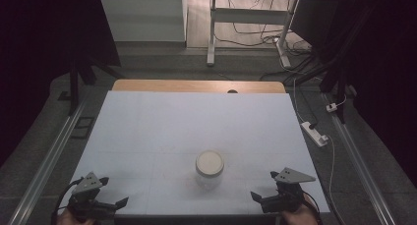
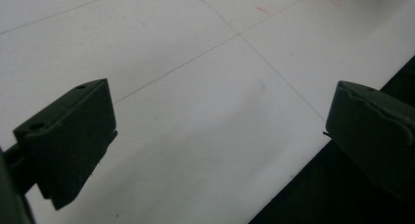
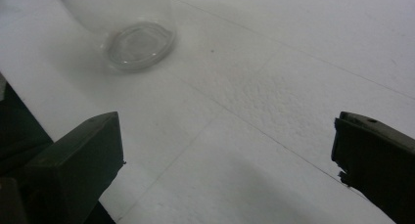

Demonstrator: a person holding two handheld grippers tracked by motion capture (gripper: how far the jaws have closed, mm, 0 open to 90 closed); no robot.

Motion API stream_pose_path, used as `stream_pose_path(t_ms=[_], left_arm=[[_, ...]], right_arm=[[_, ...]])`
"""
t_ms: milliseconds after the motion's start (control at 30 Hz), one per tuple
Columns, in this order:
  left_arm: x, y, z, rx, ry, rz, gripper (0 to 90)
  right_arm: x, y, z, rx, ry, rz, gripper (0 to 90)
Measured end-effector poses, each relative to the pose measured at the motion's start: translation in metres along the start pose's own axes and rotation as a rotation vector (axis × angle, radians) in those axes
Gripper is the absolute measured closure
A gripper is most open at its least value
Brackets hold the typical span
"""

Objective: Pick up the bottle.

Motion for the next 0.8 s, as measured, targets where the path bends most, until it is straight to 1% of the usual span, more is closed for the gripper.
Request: stream_pose_path(t_ms=[100,200,233,300,333,433,467,500,533,567,633,733,800], left_arm=[[0.001,0.000,0.000,-0.004,0.012,-0.013,0.0],[0.002,-0.001,0.000,-0.004,0.024,-0.034,0.0],[0.002,-0.001,0.000,-0.003,0.022,-0.034,0.0],[0.002,0.000,0.000,-0.002,0.023,-0.031,0.0],[0.002,0.000,-0.001,0.007,0.030,-0.027,0.0],[0.002,0.000,-0.001,0.016,0.040,-0.022,0.0],[0.002,0.000,-0.001,0.016,0.040,-0.022,0.0],[0.002,0.000,-0.001,0.016,0.038,-0.021,0.0],[0.002,0.001,-0.001,0.014,0.032,-0.023,0.0],[0.002,0.000,0.000,0.008,0.023,-0.023,0.0],[0.002,0.000,0.001,-0.004,0.006,-0.028,0.0],[0.002,0.000,0.002,-0.014,-0.011,-0.030,0.0],[0.002,0.000,0.002,-0.017,-0.011,-0.027,0.0]], right_arm=[[0.002,0.002,0.002,0.024,0.001,-0.009,0.0],[0.004,0.003,0.003,0.034,0.002,-0.014,0.0],[0.006,0.004,0.004,0.043,0.004,-0.029,0.0],[0.009,0.005,0.007,0.054,-0.004,-0.034,0.0],[0.010,0.006,0.008,0.060,-0.012,-0.035,0.0],[0.012,0.010,0.015,0.090,-0.013,-0.031,0.0],[0.013,0.011,0.017,0.097,-0.020,-0.029,0.0],[0.013,0.011,0.017,0.097,-0.020,-0.029,0.0],[0.014,0.014,0.020,0.103,-0.038,-0.017,0.0],[0.015,0.015,0.021,0.106,-0.047,-0.019,0.0],[0.018,0.017,0.023,0.113,-0.048,-0.021,0.0],[0.020,0.020,0.025,0.122,-0.044,-0.025,0.0],[0.022,0.024,0.028,0.135,-0.028,-0.025,0.0]])
Point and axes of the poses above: each handheld gripper's, and its own axes: y roughly forward along the jaws, x roughly out of its top, z roughly to its left, the point moved 6 cm from there along y, roughly forward along the jaws, and after that the axes turned 10 degrees about -z, right-handed, at the moved point
